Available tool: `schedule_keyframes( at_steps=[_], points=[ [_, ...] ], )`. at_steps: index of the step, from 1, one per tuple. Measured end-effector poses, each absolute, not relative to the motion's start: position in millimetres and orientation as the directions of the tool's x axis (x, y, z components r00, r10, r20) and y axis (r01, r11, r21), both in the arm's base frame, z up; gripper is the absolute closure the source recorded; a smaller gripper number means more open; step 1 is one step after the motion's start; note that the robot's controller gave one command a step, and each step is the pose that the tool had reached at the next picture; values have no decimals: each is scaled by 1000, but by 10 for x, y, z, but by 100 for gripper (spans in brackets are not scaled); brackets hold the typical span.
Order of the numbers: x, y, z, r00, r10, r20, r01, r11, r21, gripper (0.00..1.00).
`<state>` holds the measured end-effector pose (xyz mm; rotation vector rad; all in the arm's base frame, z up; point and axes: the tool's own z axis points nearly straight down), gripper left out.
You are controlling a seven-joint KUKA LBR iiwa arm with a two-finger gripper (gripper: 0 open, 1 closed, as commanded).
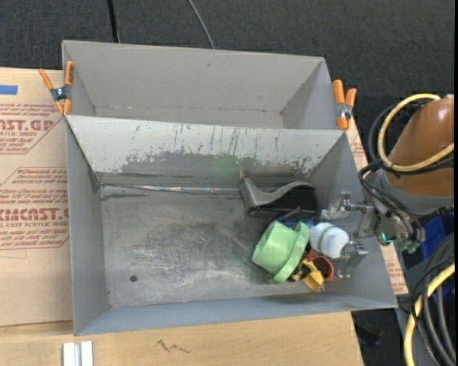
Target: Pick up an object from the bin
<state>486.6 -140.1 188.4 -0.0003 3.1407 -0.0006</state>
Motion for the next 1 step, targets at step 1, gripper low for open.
schedule_keyframes(
  at_steps=[1],
  points=[
    [4886, -1328, 1695, -996, -94, -9, -94, 996, -4, 0]
  ],
)
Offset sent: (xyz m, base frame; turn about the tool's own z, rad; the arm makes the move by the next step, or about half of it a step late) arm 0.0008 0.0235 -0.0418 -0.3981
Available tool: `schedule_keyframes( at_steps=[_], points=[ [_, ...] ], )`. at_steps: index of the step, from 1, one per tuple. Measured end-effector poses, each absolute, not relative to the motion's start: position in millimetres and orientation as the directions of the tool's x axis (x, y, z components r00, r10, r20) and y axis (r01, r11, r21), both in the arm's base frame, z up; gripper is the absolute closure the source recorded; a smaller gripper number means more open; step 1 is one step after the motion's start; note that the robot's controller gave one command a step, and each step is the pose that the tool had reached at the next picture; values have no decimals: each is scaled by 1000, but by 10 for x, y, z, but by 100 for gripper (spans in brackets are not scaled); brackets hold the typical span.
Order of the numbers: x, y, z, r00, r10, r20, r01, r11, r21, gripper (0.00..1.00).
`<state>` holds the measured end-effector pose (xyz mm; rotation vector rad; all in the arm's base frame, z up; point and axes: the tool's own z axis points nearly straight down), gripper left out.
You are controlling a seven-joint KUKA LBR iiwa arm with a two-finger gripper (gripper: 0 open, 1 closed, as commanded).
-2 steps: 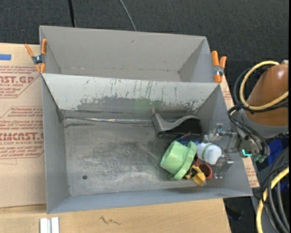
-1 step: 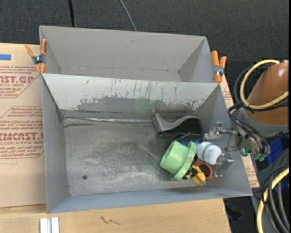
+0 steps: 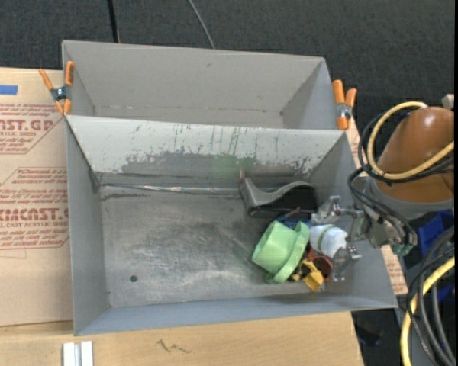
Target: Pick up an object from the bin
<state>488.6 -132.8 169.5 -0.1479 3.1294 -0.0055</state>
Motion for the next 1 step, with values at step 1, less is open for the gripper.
schedule_keyframes(
  at_steps=[1],
  points=[
    [4864, -1196, 1396, -933, -361, 3, -361, 933, 3, 0]
  ],
)
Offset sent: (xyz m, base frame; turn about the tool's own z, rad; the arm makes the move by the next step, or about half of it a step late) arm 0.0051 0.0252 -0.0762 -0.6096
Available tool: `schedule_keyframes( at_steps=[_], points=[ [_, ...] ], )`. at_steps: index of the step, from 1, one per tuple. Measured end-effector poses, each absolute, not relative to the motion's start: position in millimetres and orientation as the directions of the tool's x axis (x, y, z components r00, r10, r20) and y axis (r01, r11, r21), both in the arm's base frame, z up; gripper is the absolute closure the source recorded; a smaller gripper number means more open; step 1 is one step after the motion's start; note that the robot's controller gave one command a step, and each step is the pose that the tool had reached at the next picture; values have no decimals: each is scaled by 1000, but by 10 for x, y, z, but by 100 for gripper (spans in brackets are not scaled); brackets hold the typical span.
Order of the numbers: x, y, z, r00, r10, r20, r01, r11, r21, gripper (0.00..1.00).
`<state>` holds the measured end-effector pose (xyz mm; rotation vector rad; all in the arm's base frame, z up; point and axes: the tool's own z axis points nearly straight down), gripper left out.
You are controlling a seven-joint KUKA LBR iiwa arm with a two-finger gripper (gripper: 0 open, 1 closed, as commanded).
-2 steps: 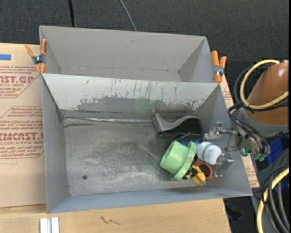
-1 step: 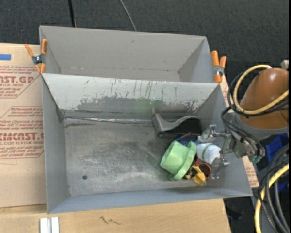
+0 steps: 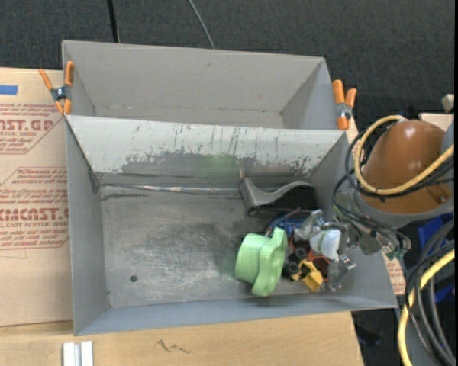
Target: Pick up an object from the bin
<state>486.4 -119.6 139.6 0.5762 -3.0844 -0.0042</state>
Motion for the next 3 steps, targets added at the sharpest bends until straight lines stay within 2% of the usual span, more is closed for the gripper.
schedule_keyframes(
  at_steps=[1, 2, 3],
  points=[
    [5002, -1037, 987, -761, -648, -18, -648, 761, -10, 100],
    [4975, -1031, 956, -762, -648, -13, -648, 762, -3, 0],
    [4948, -1055, 937, -762, -648, -3, -648, 762, 0, 100]
  ],
)
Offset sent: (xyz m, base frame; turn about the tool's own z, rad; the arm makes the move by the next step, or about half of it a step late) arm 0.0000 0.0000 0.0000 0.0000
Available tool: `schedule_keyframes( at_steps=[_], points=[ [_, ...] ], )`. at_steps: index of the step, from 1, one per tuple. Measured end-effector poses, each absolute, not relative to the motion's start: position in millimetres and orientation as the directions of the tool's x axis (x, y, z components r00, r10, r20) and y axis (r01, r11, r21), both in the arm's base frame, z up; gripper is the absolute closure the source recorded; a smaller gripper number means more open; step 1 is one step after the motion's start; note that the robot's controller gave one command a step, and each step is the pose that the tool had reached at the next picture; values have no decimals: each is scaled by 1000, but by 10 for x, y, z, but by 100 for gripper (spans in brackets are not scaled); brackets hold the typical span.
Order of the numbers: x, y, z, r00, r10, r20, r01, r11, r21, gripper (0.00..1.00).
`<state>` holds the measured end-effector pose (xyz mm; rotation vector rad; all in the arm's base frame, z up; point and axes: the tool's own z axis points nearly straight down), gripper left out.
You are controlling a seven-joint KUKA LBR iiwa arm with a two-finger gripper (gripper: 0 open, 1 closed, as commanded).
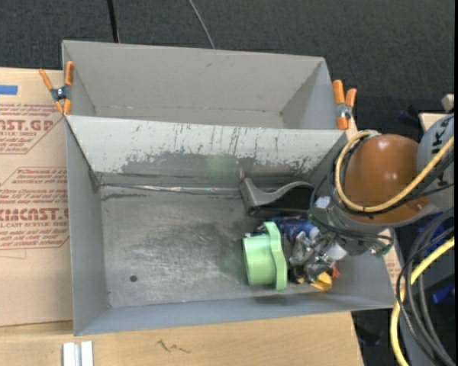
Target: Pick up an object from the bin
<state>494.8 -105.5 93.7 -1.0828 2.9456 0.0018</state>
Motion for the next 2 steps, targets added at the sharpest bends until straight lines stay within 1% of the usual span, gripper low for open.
schedule_keyframes(
  at_steps=[1, 2],
  points=[
    [4948, -1054, 937, -762, -648, -3, -648, 762, 0, 100],
    [4978, -1036, 898, -785, -619, 0, -619, 785, -2, 100]
  ],
)
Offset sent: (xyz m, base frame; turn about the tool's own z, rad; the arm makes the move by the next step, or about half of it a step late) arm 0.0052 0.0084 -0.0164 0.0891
